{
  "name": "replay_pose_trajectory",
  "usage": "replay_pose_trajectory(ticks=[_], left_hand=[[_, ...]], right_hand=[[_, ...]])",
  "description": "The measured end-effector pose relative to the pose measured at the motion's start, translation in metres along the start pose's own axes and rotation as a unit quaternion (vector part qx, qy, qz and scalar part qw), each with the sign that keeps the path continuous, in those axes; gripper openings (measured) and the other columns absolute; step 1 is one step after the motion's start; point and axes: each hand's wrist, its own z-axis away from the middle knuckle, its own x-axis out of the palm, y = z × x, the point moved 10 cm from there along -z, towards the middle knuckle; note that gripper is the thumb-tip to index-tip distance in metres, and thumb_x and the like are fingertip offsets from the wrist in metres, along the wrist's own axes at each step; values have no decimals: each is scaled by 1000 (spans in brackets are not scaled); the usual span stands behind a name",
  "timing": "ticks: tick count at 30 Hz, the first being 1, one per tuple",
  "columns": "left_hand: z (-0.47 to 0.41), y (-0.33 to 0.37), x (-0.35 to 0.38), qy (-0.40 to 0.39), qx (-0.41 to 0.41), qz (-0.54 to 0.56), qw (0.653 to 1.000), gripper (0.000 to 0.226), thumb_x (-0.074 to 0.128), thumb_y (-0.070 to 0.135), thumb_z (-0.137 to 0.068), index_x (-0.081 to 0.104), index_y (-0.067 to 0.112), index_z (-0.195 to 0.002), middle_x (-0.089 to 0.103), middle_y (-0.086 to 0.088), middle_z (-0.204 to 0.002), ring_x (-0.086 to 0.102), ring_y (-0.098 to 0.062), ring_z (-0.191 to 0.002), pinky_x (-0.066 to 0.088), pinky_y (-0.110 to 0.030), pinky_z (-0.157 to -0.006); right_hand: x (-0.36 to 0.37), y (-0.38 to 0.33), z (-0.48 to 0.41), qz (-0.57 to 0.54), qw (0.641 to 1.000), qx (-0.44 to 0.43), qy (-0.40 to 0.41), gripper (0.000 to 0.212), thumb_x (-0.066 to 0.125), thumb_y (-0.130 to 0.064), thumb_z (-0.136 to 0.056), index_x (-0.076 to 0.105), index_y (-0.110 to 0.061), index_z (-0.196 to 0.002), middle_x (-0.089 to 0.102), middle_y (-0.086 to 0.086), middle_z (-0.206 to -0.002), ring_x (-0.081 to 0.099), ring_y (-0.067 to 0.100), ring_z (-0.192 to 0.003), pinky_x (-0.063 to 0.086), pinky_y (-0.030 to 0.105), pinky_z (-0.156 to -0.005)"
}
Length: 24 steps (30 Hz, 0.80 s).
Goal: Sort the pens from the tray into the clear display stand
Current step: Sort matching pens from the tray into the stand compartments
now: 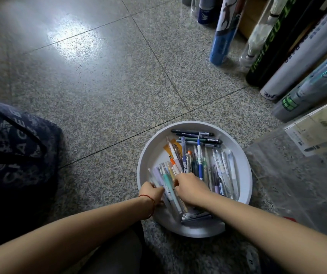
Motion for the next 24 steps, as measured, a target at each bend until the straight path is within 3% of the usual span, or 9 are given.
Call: replay_pose_trajectory(ticks=[3,7,10,13,15,18,20,22,24], left_hand=[[6,6,0,2,0,16,1000,13,56,3,-83,48,0,-72,47,-11,-60,48,-23,-51,46,-25,-45],[9,4,3,17,-9,13,1000,27,66,6,-76,44,11,-62,49,-9,-60,52,-25,-62,48,-32,-62],[6,2,8,8,-13,-10,1000,19,69,12,-78,52,10,-69,58,-10,-73,57,-26,-71,50,-31,-65],[7,7,6,26,-13,-44,999,14,69,15,-80,59,5,-79,62,-10,-78,60,-23,-72,51,-29,-62],[9,9,5,32,-24,-60,997,16,68,15,-81,57,5,-75,59,-8,-73,59,-21,-68,49,-27,-60],[12,14,1,44,-32,-100,993,25,64,8,-81,46,8,-65,48,-4,-65,48,-14,-59,41,-23,-50],[13,18,-3,51,-14,-132,990,18,62,6,-81,47,5,-72,49,-6,-71,50,-18,-69,41,-25,-58],[11,20,-8,61,9,-137,989,9,60,5,-83,54,1,-89,56,-12,-85,56,-26,-82,44,-30,-68],[9,18,-11,46,30,-103,993,9,59,4,-84,59,-1,-90,63,-15,-85,64,-26,-72,49,-27,-57]], right_hand=[[-8,4,4,15,999,14,25,18,41,-5,-92,55,-7,-102,60,12,-102,59,28,-92,46,32,-71],[-21,7,4,-129,991,-2,39,17,46,-7,-92,61,-5,-99,63,9,-97,61,22,-86,53,33,-76],[-55,22,5,-192,978,-9,81,16,48,-7,-92,64,-5,-95,60,0,-80,55,11,-68,45,21,-60],[-91,68,4,-207,966,63,143,20,46,-4,-90,64,-6,-80,57,1,-64,49,12,-54,39,22,-50],[-101,100,4,-216,955,119,162,24,44,-2,-89,62,-5,-73,59,8,-64,49,17,-49,40,25,-45],[-91,116,0,-205,960,135,136,21,45,-2,-89,66,-3,-91,61,11,-77,50,20,-52,39,25,-45],[-77,106,-5,-190,971,100,107,21,50,-5,-90,62,-8,-108,61,9,-88,48,16,-54,39,24,-48],[-62,90,-9,-184,977,74,82,38,52,-6,-91,49,-11,-129,55,3,-80,44,12,-53,36,23,-48],[-53,81,-14,-176,979,65,82,51,50,-3,-92,36,-11,-140,47,0,-84,44,9,-56,34,20,-47]])
